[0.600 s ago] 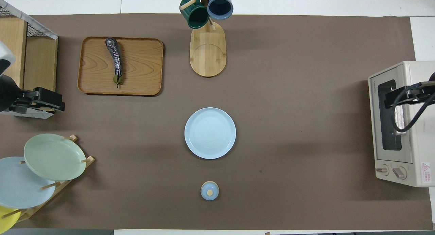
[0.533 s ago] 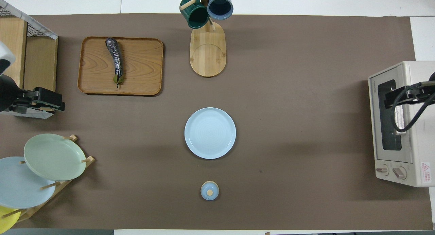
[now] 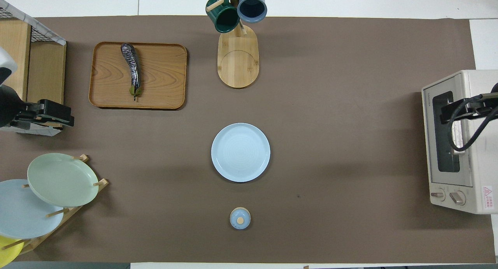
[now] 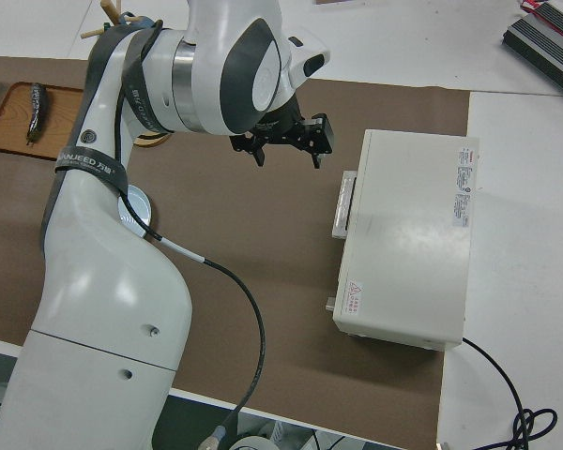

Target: Put eggplant into oven

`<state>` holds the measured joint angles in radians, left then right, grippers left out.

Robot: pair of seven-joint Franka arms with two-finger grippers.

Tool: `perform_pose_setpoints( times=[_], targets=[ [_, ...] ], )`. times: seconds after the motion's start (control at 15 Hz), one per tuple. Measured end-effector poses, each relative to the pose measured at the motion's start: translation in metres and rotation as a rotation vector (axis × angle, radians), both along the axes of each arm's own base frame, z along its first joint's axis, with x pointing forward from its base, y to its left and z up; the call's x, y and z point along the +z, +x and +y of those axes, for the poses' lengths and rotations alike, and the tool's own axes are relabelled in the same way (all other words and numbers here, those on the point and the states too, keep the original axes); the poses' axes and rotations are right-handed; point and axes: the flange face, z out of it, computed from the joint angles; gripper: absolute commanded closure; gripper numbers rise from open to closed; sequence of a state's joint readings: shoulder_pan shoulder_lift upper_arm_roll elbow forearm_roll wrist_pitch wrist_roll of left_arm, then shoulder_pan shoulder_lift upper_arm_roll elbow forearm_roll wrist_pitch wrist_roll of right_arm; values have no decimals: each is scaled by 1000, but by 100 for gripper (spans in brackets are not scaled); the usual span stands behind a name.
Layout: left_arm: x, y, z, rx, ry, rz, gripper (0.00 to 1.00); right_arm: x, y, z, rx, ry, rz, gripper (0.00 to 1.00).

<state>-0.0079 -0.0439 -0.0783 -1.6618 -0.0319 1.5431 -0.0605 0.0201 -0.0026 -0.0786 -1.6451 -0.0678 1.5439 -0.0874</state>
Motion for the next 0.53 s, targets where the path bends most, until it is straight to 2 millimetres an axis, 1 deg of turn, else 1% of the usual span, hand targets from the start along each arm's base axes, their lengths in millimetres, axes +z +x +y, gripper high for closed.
perform_pose_setpoints(
  times=[0.53],
  targets=[
    [2, 2, 0, 1, -2, -21, 0, 0, 0, 0, 0, 0, 0, 0]
  ],
)
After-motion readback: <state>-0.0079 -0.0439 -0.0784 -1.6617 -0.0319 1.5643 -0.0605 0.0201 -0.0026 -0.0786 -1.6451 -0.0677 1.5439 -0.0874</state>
